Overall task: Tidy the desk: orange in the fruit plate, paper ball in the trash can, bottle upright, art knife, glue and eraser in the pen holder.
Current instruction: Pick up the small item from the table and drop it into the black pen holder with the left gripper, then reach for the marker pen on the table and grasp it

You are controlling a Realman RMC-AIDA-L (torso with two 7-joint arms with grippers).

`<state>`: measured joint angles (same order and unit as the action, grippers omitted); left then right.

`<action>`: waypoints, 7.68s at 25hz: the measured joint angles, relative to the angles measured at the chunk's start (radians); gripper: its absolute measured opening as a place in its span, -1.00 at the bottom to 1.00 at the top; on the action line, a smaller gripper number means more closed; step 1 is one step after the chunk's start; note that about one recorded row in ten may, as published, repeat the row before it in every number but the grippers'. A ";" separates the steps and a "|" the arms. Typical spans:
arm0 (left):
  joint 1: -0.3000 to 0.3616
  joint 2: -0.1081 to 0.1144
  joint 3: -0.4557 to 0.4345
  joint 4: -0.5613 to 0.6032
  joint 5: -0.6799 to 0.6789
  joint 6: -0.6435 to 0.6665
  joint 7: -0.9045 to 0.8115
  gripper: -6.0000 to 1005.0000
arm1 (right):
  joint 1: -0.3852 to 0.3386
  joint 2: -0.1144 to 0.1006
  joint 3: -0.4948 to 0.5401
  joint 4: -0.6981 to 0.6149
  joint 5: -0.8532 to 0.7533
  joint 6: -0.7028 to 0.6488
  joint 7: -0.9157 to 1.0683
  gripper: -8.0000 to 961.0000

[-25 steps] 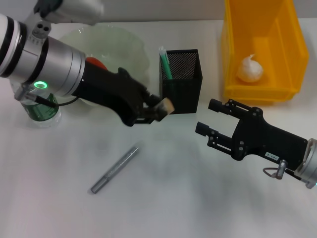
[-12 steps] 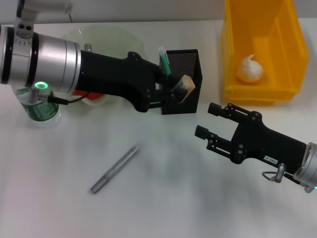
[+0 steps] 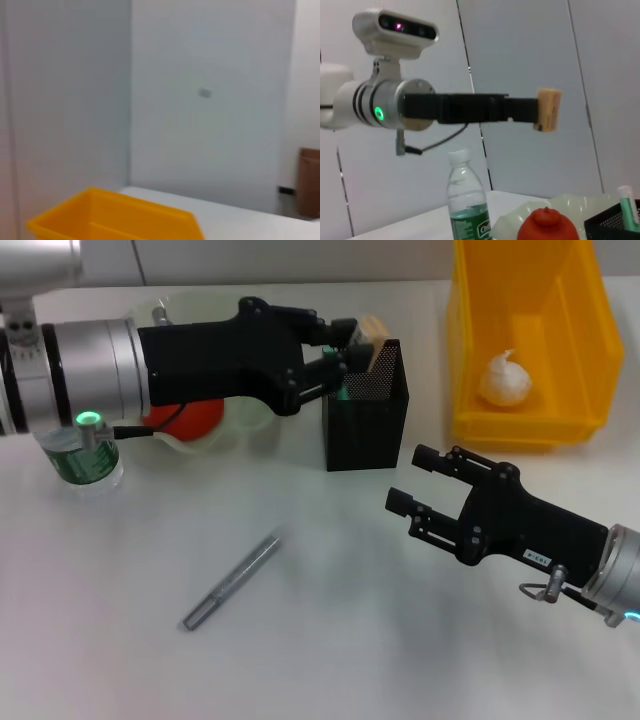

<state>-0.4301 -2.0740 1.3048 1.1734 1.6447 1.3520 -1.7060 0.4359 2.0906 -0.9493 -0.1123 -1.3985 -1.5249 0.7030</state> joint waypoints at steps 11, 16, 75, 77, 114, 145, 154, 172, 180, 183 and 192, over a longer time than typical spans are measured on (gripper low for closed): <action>0.017 -0.006 0.227 -0.255 -0.369 -0.317 0.474 -0.42 | 0.000 0.000 0.000 0.010 0.002 0.003 0.001 0.36; 0.017 -0.006 0.294 -0.270 -0.432 -0.427 0.506 -0.42 | 0.000 0.000 0.000 0.020 0.003 0.003 0.001 0.36; 0.099 0.046 0.010 -0.602 -0.505 0.233 0.656 0.36 | -0.009 -0.008 -0.002 -0.008 0.000 -0.024 0.088 0.36; 0.119 0.051 0.009 -0.602 -0.498 0.234 0.658 0.36 | -0.013 -0.010 -0.007 -0.030 -0.003 -0.037 0.113 0.36; 0.207 0.054 -0.104 -0.682 -0.479 0.209 0.760 0.36 | 0.311 -0.010 -0.341 -1.227 -0.983 -0.303 1.060 0.36; 0.174 0.043 -0.098 -0.696 -0.451 0.170 0.756 0.36 | 0.431 0.001 -0.840 -0.966 -0.800 0.246 0.898 0.35; 0.165 0.042 -0.098 -0.701 -0.451 0.170 0.756 0.36 | 0.512 0.002 -0.854 -0.821 -0.706 0.290 0.844 0.35; 0.157 0.032 -0.099 -0.707 -0.451 0.144 0.758 0.36 | 0.519 0.002 -0.891 -0.774 -0.591 0.302 0.793 0.35; 0.155 0.032 -0.101 -0.707 -0.451 0.143 0.758 0.36 | 0.516 0.002 -0.904 -0.770 -0.582 0.308 0.793 0.35; 0.156 0.033 -0.101 -0.707 -0.451 0.141 0.759 0.36 | 0.515 0.002 -0.907 -0.769 -0.576 0.311 0.793 0.35; 0.168 0.038 -0.104 -0.707 -0.451 0.104 0.760 0.36 | 0.514 0.002 -0.905 -0.768 -0.576 0.314 0.800 0.35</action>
<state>-0.2617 -2.0361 1.2007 0.4662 1.1934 1.4560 -0.9464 0.9495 2.0923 -1.8540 -0.8804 -1.9741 -1.2113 1.5029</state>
